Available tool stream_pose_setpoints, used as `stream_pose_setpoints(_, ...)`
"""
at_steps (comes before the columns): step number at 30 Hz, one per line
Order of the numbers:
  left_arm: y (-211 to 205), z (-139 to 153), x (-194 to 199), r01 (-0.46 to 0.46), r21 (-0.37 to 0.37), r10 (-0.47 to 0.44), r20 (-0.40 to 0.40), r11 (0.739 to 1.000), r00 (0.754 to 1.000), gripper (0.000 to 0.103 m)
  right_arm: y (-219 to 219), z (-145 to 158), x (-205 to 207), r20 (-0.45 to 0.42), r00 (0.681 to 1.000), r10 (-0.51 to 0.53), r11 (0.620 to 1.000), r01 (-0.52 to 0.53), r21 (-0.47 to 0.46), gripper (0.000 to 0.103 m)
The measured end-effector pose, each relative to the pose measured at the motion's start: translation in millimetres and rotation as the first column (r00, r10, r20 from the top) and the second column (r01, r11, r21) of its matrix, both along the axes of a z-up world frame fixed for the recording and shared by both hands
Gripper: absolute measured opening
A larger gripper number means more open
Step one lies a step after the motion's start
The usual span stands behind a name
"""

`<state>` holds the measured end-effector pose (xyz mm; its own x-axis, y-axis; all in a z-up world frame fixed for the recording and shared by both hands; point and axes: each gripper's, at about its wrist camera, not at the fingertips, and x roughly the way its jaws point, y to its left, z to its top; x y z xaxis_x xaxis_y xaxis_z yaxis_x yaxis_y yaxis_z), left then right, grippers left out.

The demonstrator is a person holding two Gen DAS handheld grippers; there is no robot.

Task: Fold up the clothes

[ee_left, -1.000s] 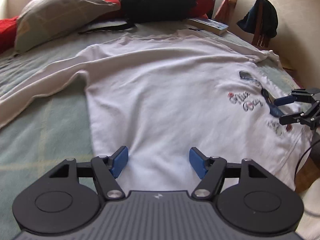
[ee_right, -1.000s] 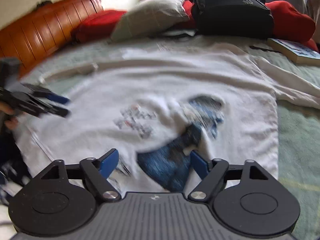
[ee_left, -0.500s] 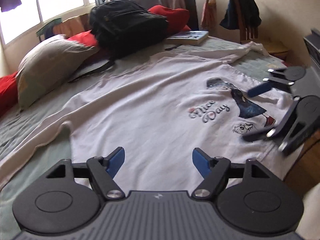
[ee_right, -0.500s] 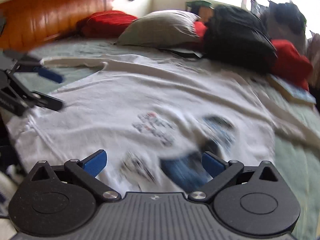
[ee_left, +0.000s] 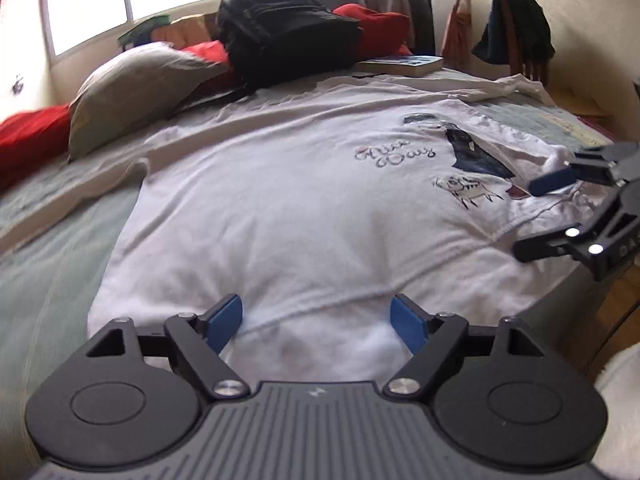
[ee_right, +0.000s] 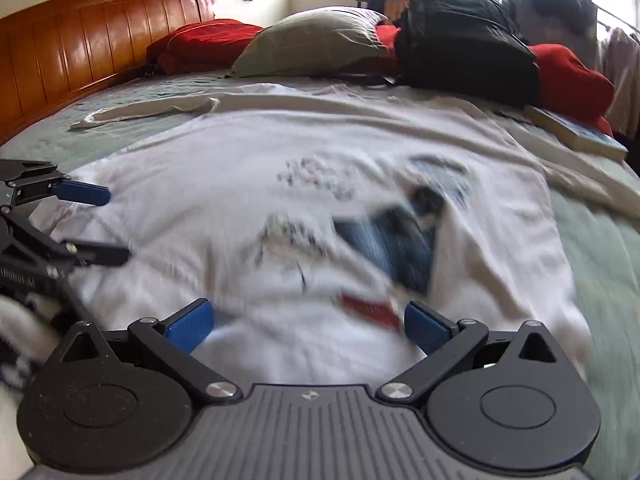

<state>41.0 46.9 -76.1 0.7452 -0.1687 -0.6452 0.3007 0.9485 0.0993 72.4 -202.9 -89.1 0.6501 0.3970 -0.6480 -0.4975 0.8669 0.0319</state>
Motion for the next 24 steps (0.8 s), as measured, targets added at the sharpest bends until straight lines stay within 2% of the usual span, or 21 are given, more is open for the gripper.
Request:
stream_pose_setpoints(2, 1, 9, 0, 0.008, 0.013, -0.007, -0.013, 1.0, 1.0, 0.082, -8, 4, -10, -0.005, 1.0, 0.022, 1.0, -0.022, -0.019, 0.103)
stream_pose_setpoints(4, -2, 22, 8, 0.026, 0.044, -0.027, 0.021, 0.999, 0.999, 0.082, -14, 16, -7, -0.005, 0.999, 0.052, 0.999, -0.052, -0.014, 0.103)
stream_pose_setpoints(6, -7, 33, 22, 0.036, 0.069, -0.04, 0.051, 0.997, 0.998, 0.082, -16, 32, 16, 0.028, 0.999, 0.045, 0.998, -0.046, 0.032, 0.103)
stream_pose_setpoints(9, -15, 39, 51, 0.024, 0.053, -0.027, 0.058, 0.998, 0.998, 0.082, -14, 54, 60, 0.073, 0.997, 0.024, 0.994, -0.031, 0.101, 0.103)
stream_pose_setpoints(12, -18, 29, 74, -0.007, -0.002, 0.007, 0.017, 1.0, 1.0, 0.082, -3, 48, 115, -0.002, 0.999, 0.033, 0.986, -0.032, 0.161, 0.103)
stream_pose_setpoints(15, -15, 6, 78, -0.047, -0.025, 0.045, -0.059, 0.999, 0.997, 0.083, -1, 23, 152, -0.137, 0.991, 0.004, 0.984, 0.02, 0.177, 0.103)
stream_pose_setpoints(16, -12, 0, 73, -0.057, -0.026, 0.056, -0.055, 0.998, 0.997, 0.083, -6, 17, 152, -0.14, 0.99, 0.022, 0.983, 0.004, 0.182, 0.103)
stream_pose_setpoints(17, -7, -2, 68, -0.066, -0.035, 0.065, -0.049, 0.997, 0.997, 0.086, -13, 15, 145, -0.107, 0.994, 0.036, 0.984, -0.016, 0.176, 0.103)
stream_pose_setpoints(20, 4, -1, 57, -0.099, -0.05, 0.097, -0.047, 0.994, 0.994, 0.087, -44, 12, 125, -0.077, 0.994, -0.071, 0.997, 0.073, 0.025, 0.103)
stream_pose_setpoints(24, -7, 10, 52, -0.126, 0.02, 0.127, -0.007, 0.992, 0.992, 0.087, -89, 22, 99, -0.116, 0.982, -0.148, 0.981, 0.16, 0.106, 0.103)
